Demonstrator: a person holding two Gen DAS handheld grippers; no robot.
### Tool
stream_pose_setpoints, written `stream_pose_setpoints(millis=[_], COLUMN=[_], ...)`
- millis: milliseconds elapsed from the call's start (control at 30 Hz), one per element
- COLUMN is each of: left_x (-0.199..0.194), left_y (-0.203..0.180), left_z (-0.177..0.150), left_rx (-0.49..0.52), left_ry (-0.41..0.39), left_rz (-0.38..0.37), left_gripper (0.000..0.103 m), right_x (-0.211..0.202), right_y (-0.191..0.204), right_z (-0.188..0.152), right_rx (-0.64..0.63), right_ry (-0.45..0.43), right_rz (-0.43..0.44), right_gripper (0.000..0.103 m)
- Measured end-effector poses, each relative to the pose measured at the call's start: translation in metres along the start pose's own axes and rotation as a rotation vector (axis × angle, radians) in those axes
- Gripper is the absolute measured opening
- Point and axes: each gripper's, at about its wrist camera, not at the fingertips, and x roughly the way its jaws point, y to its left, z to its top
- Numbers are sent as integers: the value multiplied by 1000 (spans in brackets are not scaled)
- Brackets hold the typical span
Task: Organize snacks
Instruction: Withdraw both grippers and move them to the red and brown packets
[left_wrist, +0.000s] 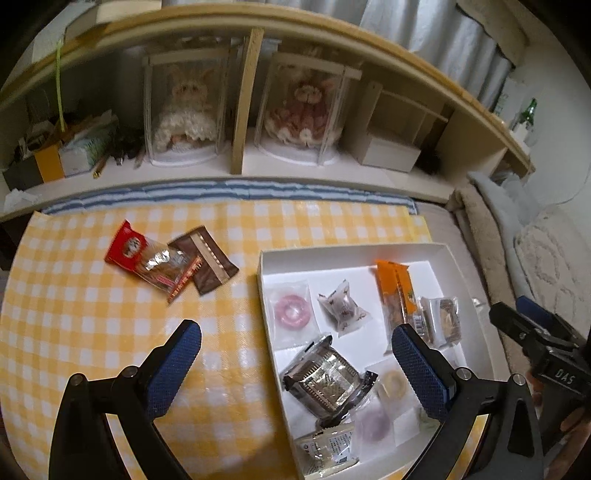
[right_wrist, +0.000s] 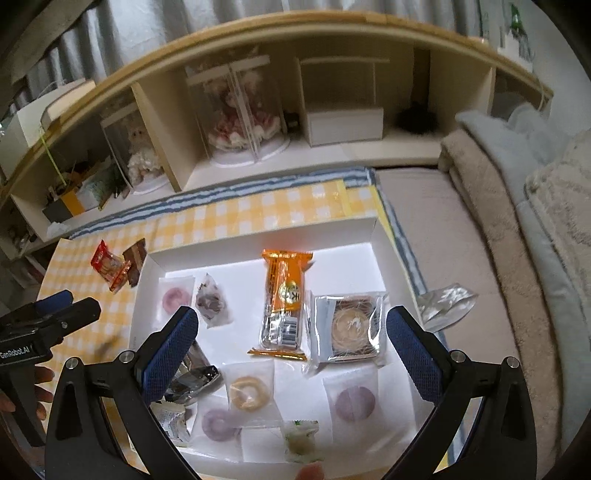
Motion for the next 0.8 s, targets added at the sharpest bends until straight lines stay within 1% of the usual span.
stream_pose_setpoints(millis=[200, 433, 600, 733, 800], left_x=[-35, -81, -107, -117, -117], left_y=[9, 32, 54, 72, 84], left_z=[1, 1, -2, -3, -2], left_rx=[0, -15, -49, -62, -78], left_ry=[-51, -126, -161, -185, -184], left_rz=[-6, -17, -22, 2, 14], left_gripper=[103, 103, 103, 103, 103], right_x=[-26, -50, -55, -49, -45], right_y=[16, 44, 66, 90, 101], right_z=[9, 15, 18, 21, 22], right_rx=[-15, -62, -85, -117, -135], right_ry=[-73, -152, -181, -177, -178], right_rz=[24, 47, 74, 99, 116], right_gripper=[103, 103, 103, 103, 103])
